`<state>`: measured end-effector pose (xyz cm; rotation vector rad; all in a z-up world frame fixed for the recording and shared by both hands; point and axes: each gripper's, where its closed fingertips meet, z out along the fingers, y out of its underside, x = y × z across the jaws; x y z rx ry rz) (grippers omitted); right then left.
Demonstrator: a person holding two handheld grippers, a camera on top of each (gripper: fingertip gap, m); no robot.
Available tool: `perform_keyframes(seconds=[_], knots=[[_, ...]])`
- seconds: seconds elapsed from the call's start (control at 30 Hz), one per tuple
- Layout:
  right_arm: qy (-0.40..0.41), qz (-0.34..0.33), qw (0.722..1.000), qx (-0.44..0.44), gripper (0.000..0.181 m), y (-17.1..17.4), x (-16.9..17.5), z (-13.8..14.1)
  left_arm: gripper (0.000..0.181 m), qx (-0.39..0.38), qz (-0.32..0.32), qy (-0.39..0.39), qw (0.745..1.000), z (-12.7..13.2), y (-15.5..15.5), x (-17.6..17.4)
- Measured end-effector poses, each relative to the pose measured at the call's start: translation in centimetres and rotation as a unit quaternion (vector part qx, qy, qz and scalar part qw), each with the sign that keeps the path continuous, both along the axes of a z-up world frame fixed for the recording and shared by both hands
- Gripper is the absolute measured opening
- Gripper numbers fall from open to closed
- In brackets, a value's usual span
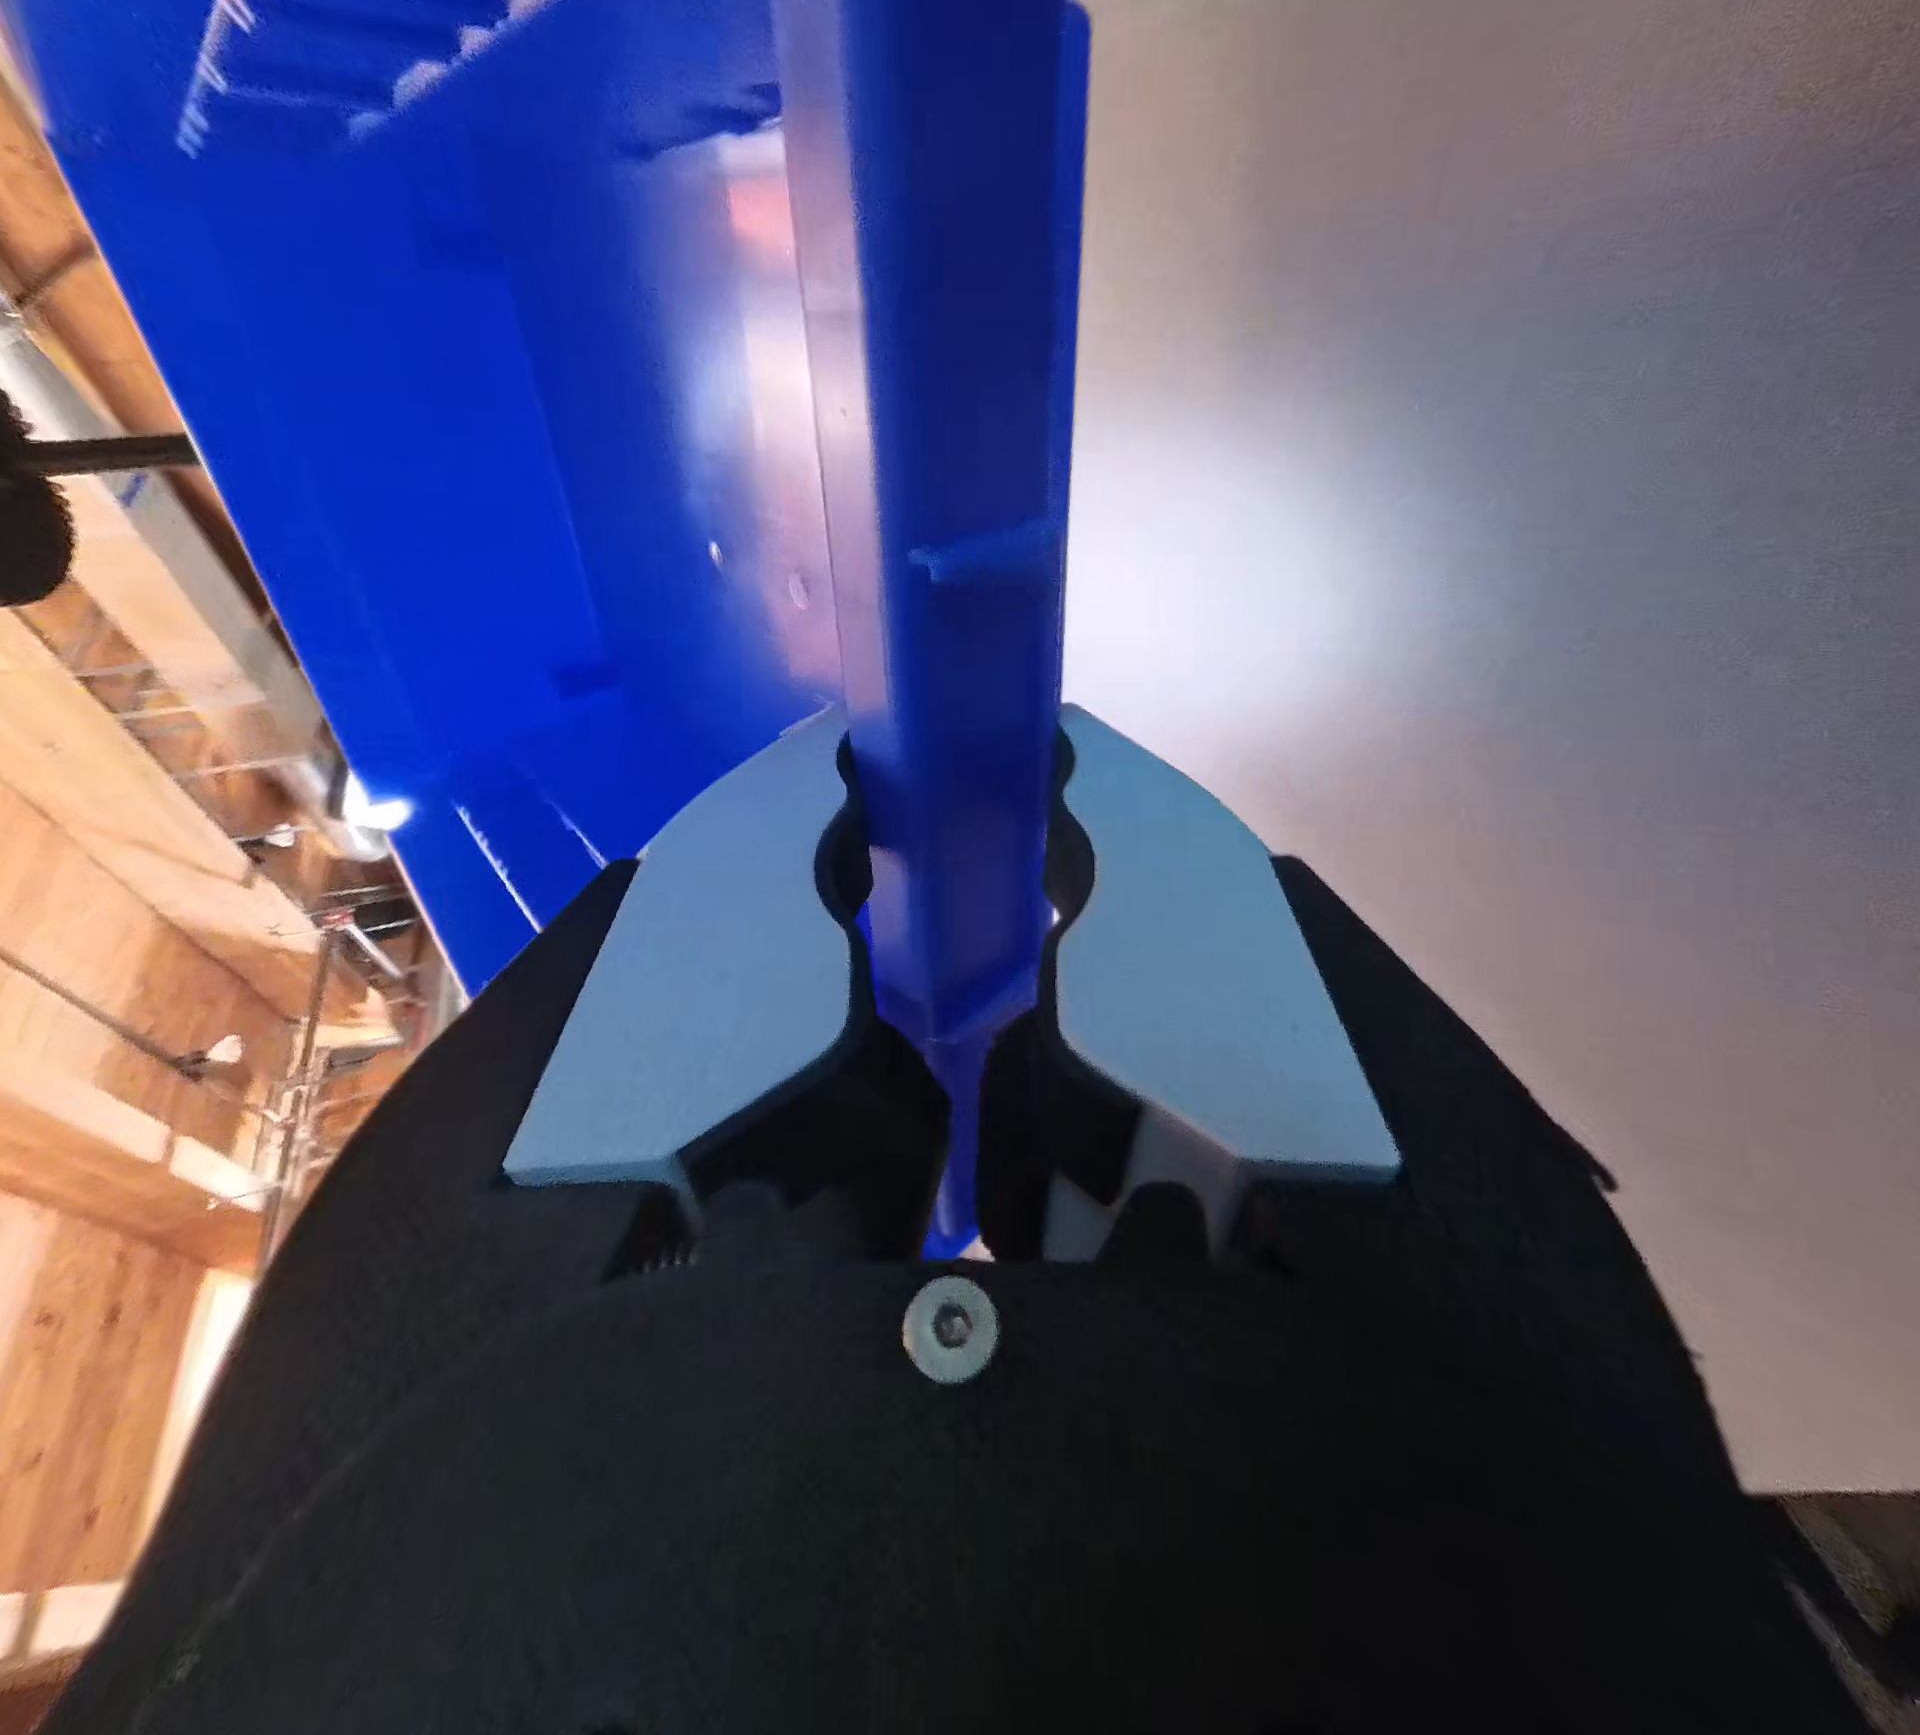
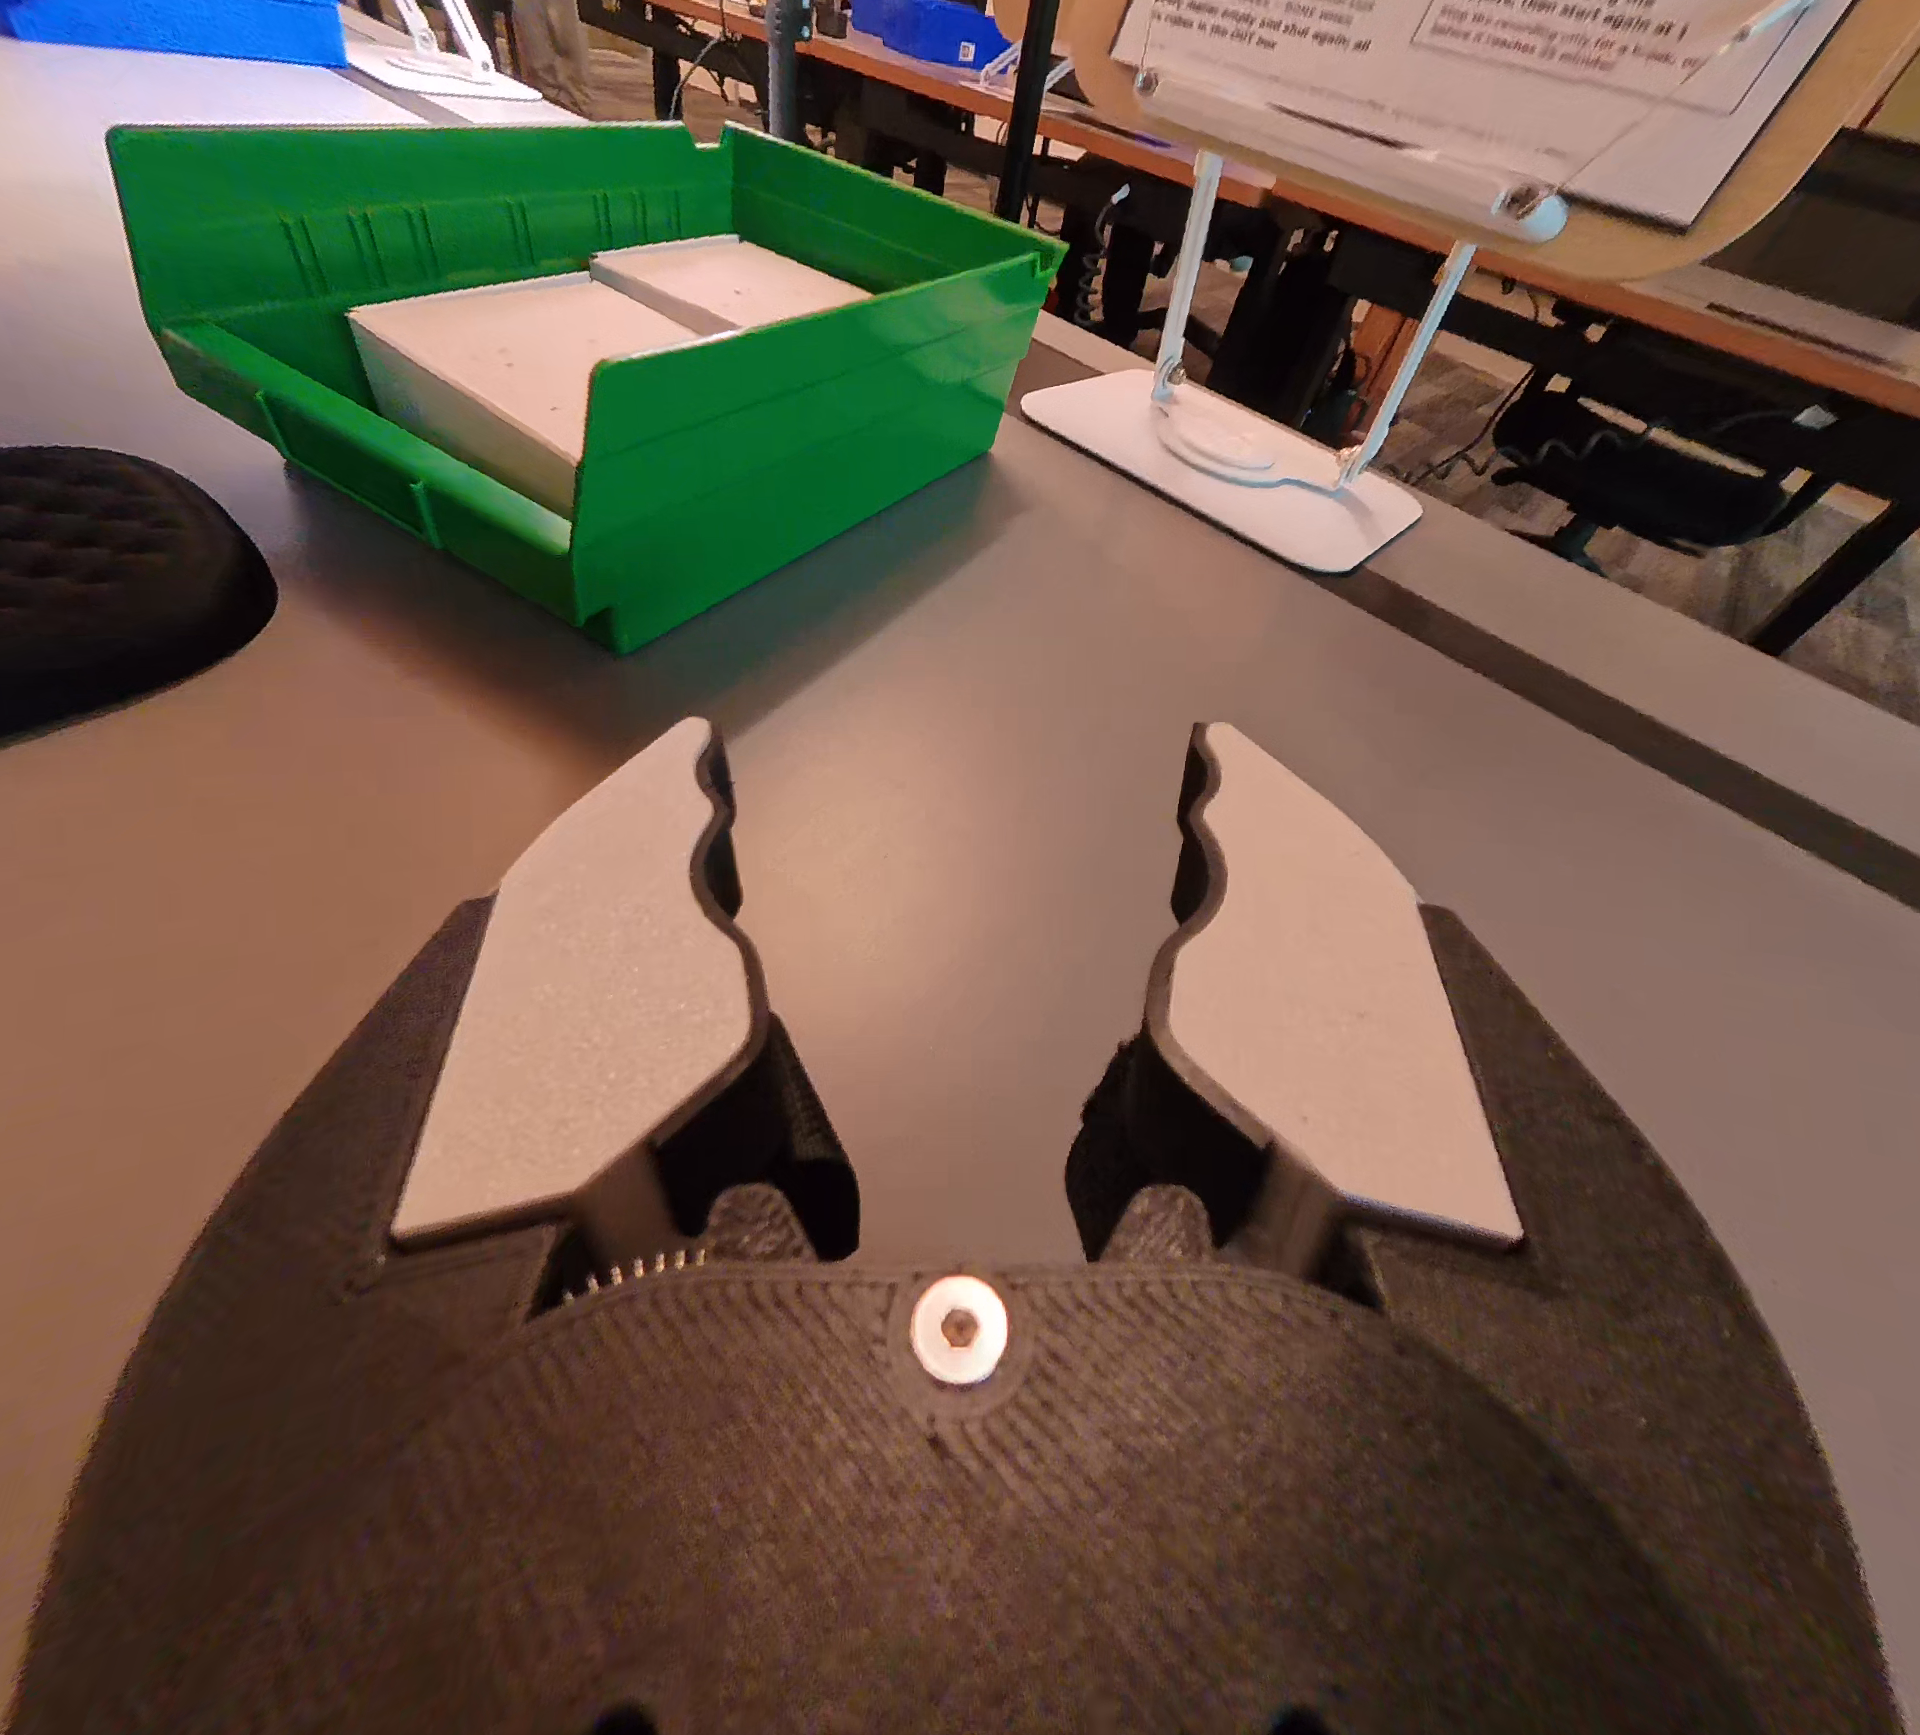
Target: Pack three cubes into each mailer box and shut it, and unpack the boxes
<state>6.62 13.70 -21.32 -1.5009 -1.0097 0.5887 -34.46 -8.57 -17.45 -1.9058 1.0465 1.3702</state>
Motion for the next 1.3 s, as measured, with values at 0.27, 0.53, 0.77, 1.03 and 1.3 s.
perform_keyframes(seconds=[0.27,0.53,0.77,1.03,1.3], knots=[[0.018,-0.012,0.998,0.067,0.083,-0.2,1.5,2.4,0.029,0.048,-0.060,0.034,0.997,6.6,4.4,6.1],[0.067,-0.074,0.989,0.107,0.081,0.6,6.0,4.8,0.029,0.045,-0.184,0.020,0.982,8.3,11.5,18.3],[0.225,-0.169,0.955,0.097,0.082,2.6,12.2,7.7,0.029,0.010,-0.291,-0.049,0.955,6.3,18.5,31.4],[0.323,-0.235,0.913,0.088,0.075,3.6,16.7,9.0,0.030,-0.106,-0.319,-0.079,0.938,-0.7,23.6,39.8],[0.338,-0.238,0.908,0.072,0.073,3.8,17.2,8.8,0.030,-0.194,-0.275,-0.091,0.937,-8.1,26.9,40.5]])
